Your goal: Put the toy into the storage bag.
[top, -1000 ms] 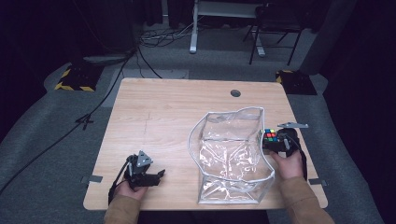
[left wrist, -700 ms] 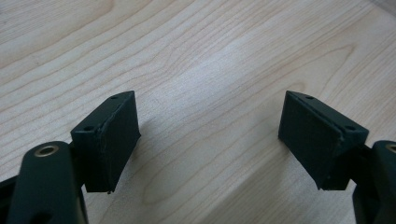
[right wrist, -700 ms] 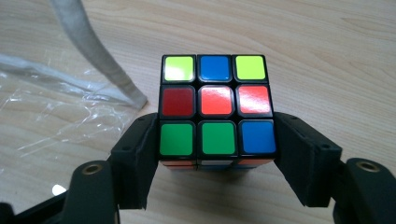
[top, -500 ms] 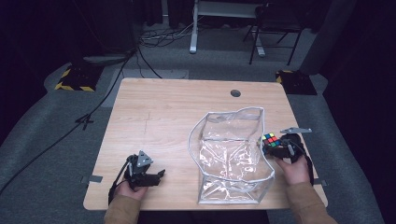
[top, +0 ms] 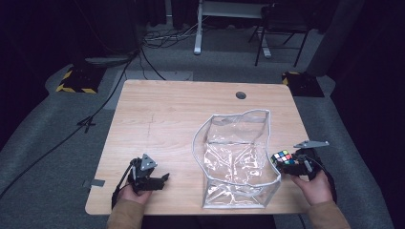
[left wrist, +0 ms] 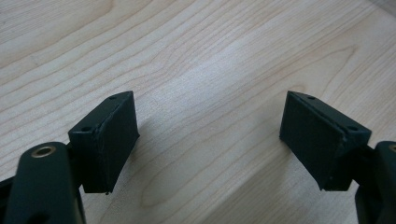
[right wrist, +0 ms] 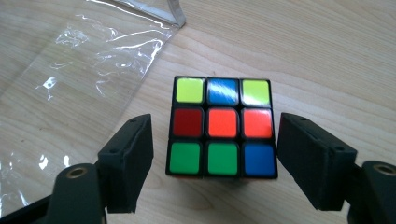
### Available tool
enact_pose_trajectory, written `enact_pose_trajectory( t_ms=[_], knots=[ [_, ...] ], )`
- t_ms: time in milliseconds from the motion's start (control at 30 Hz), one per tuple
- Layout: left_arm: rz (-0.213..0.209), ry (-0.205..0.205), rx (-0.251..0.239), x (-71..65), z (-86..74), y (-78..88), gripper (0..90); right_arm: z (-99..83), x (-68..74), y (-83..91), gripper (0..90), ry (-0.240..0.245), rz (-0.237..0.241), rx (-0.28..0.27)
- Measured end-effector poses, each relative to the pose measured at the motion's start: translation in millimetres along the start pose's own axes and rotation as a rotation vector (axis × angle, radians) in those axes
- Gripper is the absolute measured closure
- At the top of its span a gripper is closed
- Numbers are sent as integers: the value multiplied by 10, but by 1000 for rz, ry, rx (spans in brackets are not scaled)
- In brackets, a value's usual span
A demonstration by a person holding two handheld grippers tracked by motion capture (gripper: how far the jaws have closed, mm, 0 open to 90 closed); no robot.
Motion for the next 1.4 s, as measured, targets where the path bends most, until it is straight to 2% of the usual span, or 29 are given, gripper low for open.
enact_pose_trajectory(
  t_ms=[67,100,133,167,233,267,300,467,533,633,667,933,1133,1267,1400],
  knots=[
    [0,0,0,0,0,0,196,65,-15,-83,267,20,-10,29],
    [0,0,0,0,0,0,196,65,-15,-83,267,20,-10,29],
    [0,0,0,0,0,0,196,78,-35,-144,266,6,-10,66],
    [0,0,0,0,0,0,196,78,-35,-144,266,6,-10,66],
    [-3,-1,4,-2,-3,4,196,83,-64,-222,274,2,-14,111],
    [-3,-1,4,-2,-3,4,196,83,-64,-222,274,2,-14,111],
    [-1,0,1,-4,-4,4,196,77,-67,-250,322,4,-11,133],
    [-1,0,1,-5,-5,4,196,67,-53,-246,340,2,12,164],
    [1,-1,-1,-4,-5,6,196,65,-69,-209,340,17,8,158],
    [-2,1,0,-7,-5,5,196,72,-78,-154,340,11,13,150],
    [-2,1,0,-7,-5,5,196,78,-78,-108,340,-4,19,146],
    [-8,-2,2,-8,0,-1,192,173,-142,211,340,19,29,102],
    [-12,5,-1,-16,2,-7,192,282,-162,435,340,26,41,60],
    [-12,5,-1,-16,2,-7,192,359,-164,560,340,11,50,35],
    [-5,-1,1,-6,0,-3,191,444,-151,678,340,25,61,20]
  ],
)
Point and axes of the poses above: each handheld gripper's, and its own axes: y roughly backward along the jaws, z roughly out of its top, x roughly to its left, the point moved 9 cm from there along -y, roughly forward along the jaws, and after that the axes turned 1 degree about -y, right-handed, at the moved point
